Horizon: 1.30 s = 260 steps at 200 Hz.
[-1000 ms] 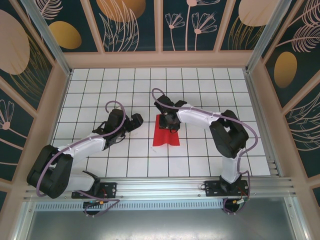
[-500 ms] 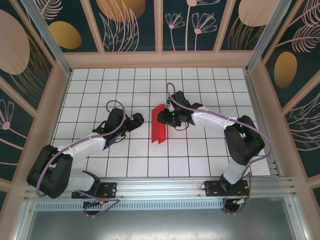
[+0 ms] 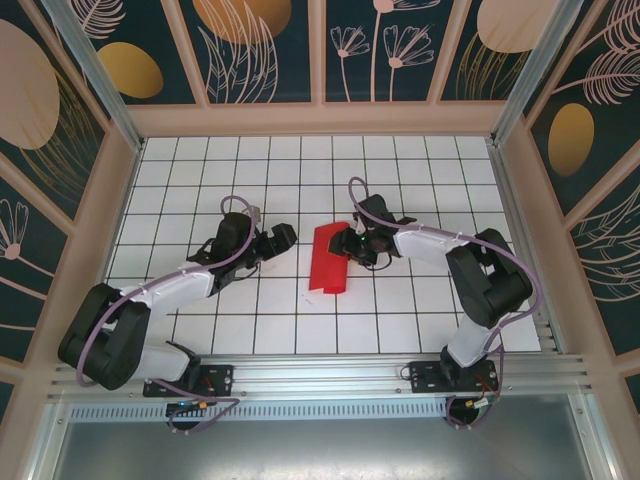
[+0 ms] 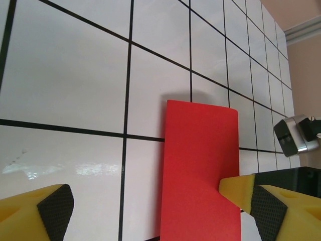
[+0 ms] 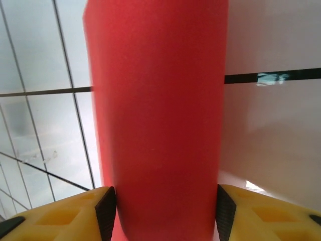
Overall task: Fold a paper plane with a square sheet of paper (pick it up from the middle)
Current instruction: Fold the square sheet of paper in half at the center of the table.
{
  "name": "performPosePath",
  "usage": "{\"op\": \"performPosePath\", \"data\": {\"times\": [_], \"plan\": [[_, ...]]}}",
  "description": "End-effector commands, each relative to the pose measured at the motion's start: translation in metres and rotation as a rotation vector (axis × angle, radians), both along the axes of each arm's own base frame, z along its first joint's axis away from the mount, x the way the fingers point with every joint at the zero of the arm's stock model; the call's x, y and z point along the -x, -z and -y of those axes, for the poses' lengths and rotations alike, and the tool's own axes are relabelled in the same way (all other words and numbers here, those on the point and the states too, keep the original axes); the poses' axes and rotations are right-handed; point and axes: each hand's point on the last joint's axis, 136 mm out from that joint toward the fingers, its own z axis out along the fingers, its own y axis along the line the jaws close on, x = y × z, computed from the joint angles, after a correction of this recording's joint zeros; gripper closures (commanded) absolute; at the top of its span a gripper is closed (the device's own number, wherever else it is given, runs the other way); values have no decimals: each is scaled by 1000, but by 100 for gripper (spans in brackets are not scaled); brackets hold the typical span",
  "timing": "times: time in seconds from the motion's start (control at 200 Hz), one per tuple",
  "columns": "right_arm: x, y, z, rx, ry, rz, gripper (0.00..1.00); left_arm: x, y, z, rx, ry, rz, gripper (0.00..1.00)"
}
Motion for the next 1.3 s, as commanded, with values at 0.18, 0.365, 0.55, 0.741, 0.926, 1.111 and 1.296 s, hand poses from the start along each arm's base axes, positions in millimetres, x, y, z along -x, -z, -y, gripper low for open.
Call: {"op": "performPosePath", "data": {"times": [0.18, 0.365, 0.55, 0.741, 0.926, 1.111, 1.296], "plan": [[2, 7, 22, 106, -1, 7, 29, -6, -18, 24, 73, 88, 33, 14], [7, 2, 30, 133, -2, 16, 27, -5, -18, 32, 71, 118, 31, 20], [0, 3, 56, 188, 67, 19, 26, -4, -18, 46, 57, 153, 30, 27], [5, 10, 55, 169, 37, 5, 28, -1, -16, 65, 59, 192, 22, 38], [12, 18, 56, 180, -34, -2, 28, 1, -9, 80, 74, 216, -5, 51], [11, 22, 61, 193, -38, -8, 28, 0, -6, 88, 75, 227, -14, 58], [11, 26, 62, 211, -61, -12, 28, 1, -5, 93, 86, 232, -18, 61]]}}
